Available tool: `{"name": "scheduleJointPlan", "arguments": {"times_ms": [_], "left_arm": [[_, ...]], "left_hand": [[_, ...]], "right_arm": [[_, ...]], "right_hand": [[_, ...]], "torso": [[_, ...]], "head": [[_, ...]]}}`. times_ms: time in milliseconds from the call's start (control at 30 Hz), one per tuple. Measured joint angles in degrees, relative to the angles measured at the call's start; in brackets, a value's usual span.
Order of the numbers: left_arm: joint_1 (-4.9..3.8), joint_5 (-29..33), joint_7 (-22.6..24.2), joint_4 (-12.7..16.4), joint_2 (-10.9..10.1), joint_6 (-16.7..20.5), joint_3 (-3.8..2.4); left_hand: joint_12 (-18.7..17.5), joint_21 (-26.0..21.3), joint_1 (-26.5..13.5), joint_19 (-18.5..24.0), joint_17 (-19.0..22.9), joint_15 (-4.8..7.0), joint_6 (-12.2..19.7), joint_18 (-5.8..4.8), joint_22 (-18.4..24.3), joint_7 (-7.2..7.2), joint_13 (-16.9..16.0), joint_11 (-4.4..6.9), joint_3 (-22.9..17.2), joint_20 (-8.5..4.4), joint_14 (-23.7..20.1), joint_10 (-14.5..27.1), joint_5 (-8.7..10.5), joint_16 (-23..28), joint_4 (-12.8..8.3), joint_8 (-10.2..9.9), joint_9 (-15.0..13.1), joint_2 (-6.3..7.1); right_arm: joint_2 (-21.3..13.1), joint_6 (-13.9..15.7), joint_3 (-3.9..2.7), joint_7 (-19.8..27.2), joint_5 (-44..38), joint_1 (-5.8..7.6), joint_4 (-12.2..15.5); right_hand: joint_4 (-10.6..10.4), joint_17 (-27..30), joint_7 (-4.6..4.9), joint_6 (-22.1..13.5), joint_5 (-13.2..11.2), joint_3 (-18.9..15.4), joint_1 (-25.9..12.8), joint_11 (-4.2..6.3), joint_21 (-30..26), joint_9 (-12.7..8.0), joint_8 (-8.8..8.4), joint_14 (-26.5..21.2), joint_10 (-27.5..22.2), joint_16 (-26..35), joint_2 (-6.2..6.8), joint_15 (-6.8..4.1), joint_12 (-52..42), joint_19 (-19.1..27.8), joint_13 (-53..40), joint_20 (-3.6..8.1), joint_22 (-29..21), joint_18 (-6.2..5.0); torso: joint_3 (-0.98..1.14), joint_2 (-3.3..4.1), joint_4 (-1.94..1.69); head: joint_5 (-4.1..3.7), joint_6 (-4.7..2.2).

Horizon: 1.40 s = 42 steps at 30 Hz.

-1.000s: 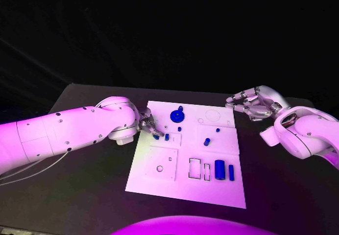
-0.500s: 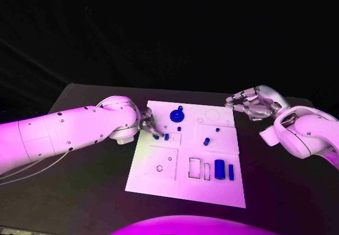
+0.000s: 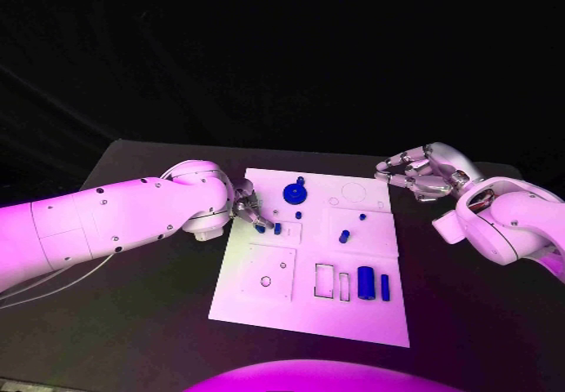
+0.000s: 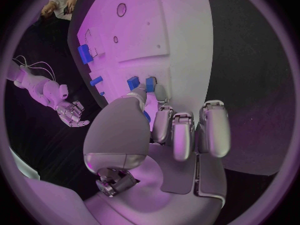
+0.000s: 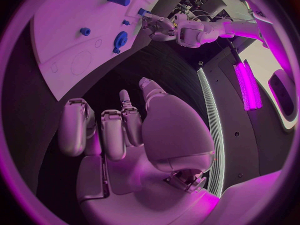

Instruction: Assemble the parts on the task board

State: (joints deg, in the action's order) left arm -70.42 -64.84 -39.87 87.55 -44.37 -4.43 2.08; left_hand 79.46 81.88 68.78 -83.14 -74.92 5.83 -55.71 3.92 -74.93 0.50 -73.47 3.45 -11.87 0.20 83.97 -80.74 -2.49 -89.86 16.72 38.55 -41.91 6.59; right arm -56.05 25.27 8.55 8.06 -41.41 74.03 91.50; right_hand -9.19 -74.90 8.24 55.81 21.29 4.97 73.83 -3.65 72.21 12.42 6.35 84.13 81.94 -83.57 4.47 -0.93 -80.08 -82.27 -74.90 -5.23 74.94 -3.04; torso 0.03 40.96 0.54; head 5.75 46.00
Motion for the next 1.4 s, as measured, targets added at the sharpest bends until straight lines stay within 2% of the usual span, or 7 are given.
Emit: {"name": "scheduleJointPlan", "arguments": {"times_ms": [333,1400], "left_arm": [[-0.03,0.0,0.0,-0.14,0.05,-0.32,-0.04],[-0.01,-0.19,0.06,0.26,-0.22,-0.63,-0.03]], "left_hand": [[0.0,0.22,-2.18,0.0,0.01,0.0,-0.4,0.01,0.01,-0.01,-0.22,-0.2,1.34,0.0,0.0,-0.2,0.0,0.0,0.08,-0.01,0.02,-0.23],[0.39,0.45,-2.69,-0.41,0.01,0.0,-0.79,0.03,0.02,-0.42,-0.94,-0.2,1.99,0.0,0.0,-0.61,0.0,0.0,0.09,0.0,-0.25,-0.63]], "right_arm": [[-0.04,0.01,0.0,0.0,0.0,0.0,0.02],[0.01,0.02,0.0,0.0,0.0,0.0,-0.01]], "right_hand": [[0.0,-0.05,0.0,0.0,0.0,0.0,0.0,0.0,0.0,0.0,0.0,0.0,0.0,0.0,0.0,0.0,0.0,0.0,0.0,0.0,-0.01,0.0],[0.01,-0.03,0.0,0.0,0.0,0.01,-0.01,0.0,0.0,-0.02,0.0,0.0,0.0,0.0,-0.01,0.0,0.0,0.0,-0.04,0.0,-0.03,0.0]], "torso": [[-0.01,0.01,-0.01],[-0.01,-0.02,-0.01]], "head": [[0.0,0.12],[0.1,0.1]]}}
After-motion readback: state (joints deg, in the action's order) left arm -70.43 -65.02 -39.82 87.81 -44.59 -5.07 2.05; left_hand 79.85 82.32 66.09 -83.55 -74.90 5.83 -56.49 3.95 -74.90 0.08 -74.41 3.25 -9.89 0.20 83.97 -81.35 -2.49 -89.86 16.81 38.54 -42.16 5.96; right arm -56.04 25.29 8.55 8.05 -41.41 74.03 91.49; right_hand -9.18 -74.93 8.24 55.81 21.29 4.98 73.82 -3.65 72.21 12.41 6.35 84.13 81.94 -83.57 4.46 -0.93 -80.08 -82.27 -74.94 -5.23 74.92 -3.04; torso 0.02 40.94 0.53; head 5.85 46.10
